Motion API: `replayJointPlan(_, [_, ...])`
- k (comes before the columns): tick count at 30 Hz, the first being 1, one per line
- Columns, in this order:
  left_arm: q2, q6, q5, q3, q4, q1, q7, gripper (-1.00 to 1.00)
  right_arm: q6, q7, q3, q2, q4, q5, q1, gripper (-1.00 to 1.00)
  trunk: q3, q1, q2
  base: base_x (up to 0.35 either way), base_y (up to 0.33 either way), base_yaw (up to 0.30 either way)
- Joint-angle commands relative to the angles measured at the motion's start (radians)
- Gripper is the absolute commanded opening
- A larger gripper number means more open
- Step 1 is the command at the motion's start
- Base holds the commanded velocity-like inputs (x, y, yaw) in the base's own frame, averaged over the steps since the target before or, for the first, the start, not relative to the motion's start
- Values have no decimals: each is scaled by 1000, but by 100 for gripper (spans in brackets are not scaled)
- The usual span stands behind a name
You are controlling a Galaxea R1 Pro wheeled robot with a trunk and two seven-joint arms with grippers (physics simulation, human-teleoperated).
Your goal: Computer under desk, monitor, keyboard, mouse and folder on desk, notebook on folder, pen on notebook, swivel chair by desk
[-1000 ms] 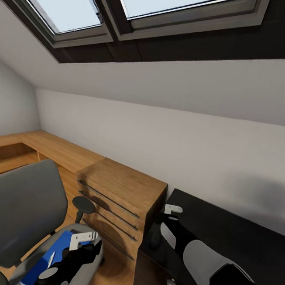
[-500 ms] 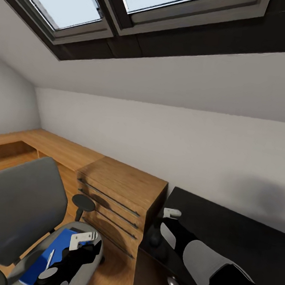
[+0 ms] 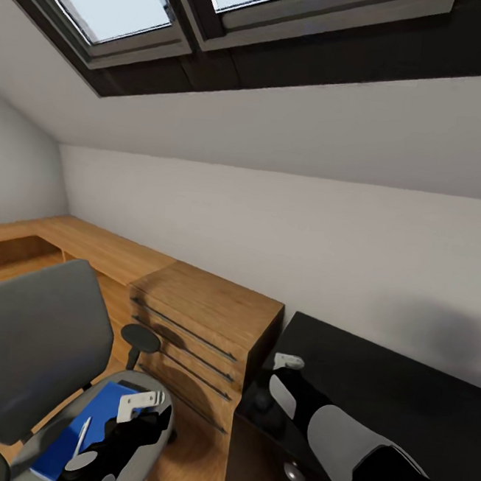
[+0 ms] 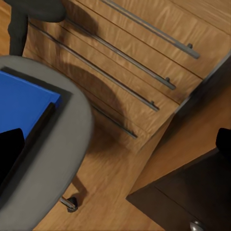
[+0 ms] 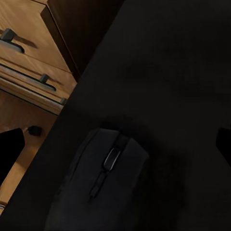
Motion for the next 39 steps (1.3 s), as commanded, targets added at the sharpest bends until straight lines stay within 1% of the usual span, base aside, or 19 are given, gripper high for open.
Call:
replayJointPlan(1, [0,3,11,-1,-2,0,9,100,9,-7,8,1,-2,-8,-1,100,-4,4,-8,0,0,0])
replayJointPlan(10, [0,3,11,-1,-2,0,9,100,22,-6,8,8,-1,-11,-1,100,-32,39,-71,0,0,0])
replayJointPlan(14, [0,3,11,-1,-2,0,9,100,23,-6,8,8,0,-32,-1,100,-45,54,-99,0,0,0])
replayJointPlan(16, [0,3,11,-1,-2,0,9,100,23,-6,8,8,1,-37,-1,100,-51,62,-113,0,0,0])
replayJointPlan(25, [0,4,11,-1,-2,0,9,100,26,-6,8,8,15,-41,-1,100,-51,62,-113,0,0,0])
replayJointPlan(26, [0,4,11,-1,-2,0,9,100,46,-5,8,8,19,-42,-1,100,-51,62,-113,0,0,0])
replayJointPlan(29, [0,4,11,-1,-2,0,9,100,68,-5,8,9,20,-43,-1,100,-51,62,-113,0,0,0])
replayJointPlan(37, [0,4,11,-1,-2,0,9,100,76,-4,8,10,22,-43,-1,100,-51,62,-113,0,0,0])
replayJointPlan(38, [0,4,11,-1,-2,0,9,100,76,-5,8,10,22,-43,-1,-100,-51,62,-113,0,0,0])
replayJointPlan(39, [0,4,11,-1,-2,0,9,100,77,-5,8,10,22,-43,-1,-100,-51,62,-113,0,0,0])
